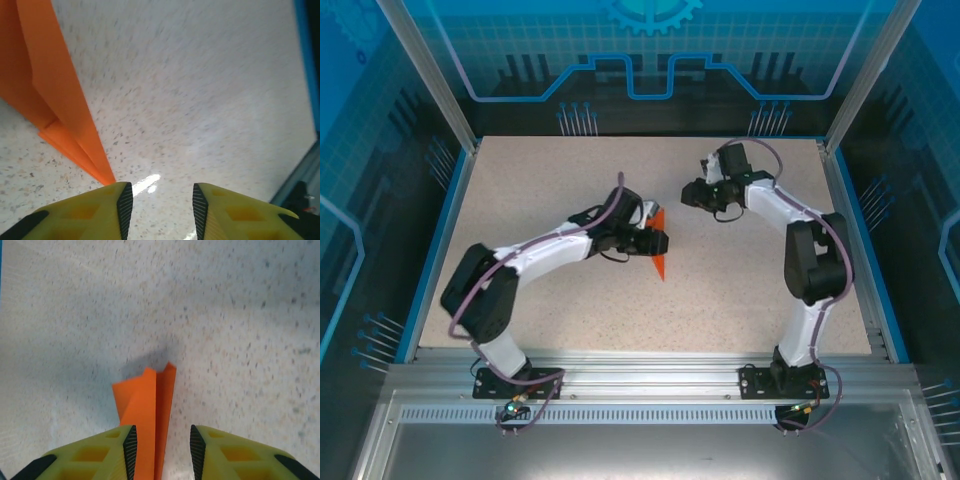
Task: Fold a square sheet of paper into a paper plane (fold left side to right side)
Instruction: Fold the wing for the fifth time at the center of the table, then turn over the paper plane at the center of the table.
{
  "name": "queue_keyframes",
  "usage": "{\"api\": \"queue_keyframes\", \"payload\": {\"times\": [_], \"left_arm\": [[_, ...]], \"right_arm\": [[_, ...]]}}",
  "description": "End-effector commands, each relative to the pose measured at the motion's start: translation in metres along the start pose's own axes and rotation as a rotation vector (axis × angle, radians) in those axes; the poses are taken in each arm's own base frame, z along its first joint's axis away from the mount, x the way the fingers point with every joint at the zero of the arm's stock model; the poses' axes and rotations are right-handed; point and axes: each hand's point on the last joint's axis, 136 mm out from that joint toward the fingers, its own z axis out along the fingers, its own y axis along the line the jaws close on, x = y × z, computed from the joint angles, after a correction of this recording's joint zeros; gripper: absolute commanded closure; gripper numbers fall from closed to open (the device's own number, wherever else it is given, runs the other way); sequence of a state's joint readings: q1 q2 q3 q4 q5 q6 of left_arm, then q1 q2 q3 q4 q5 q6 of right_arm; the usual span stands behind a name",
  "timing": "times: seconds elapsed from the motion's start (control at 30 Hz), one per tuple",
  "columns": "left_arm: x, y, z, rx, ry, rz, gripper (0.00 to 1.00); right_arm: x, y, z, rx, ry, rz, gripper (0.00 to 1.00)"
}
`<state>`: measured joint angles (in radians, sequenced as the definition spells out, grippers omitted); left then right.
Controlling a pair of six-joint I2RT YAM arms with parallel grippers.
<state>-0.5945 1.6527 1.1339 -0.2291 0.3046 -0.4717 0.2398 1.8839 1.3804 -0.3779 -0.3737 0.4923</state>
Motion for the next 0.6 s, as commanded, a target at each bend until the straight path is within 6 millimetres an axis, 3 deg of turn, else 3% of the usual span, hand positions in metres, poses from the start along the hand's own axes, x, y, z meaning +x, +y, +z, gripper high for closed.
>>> {"api": "queue_keyframes", "payload": {"times": [0.0, 0.1, 0.2, 0.33, 0.47, 0.57], "left_arm": [[0.003, 0.015, -0.021, -0.007, -0.031, -0.047, 0.56], [0.006, 0.033, -0.032, -0.039, -0.073, -0.100, 0.55], [0.006, 0.053, -0.043, -0.120, -0.146, -0.141, 0.55], [0.004, 0.080, -0.063, -0.258, -0.260, -0.182, 0.50], [0.007, 0.091, -0.078, -0.321, -0.317, -0.195, 0.47], [0.010, 0.094, -0.085, -0.337, -0.330, -0.193, 0.46]], "right_arm": [[0.027, 0.000, -0.006, -0.043, 0.038, -0.010, 0.64], [0.051, 0.003, -0.008, -0.058, 0.083, -0.016, 0.62], [0.076, 0.001, -0.006, 0.052, 0.126, -0.076, 0.57], [0.098, 0.015, 0.005, 0.195, 0.158, -0.208, 0.44], [0.103, 0.032, 0.023, 0.322, 0.174, -0.301, 0.36], [0.097, 0.032, 0.036, 0.427, 0.178, -0.330, 0.34]]}}
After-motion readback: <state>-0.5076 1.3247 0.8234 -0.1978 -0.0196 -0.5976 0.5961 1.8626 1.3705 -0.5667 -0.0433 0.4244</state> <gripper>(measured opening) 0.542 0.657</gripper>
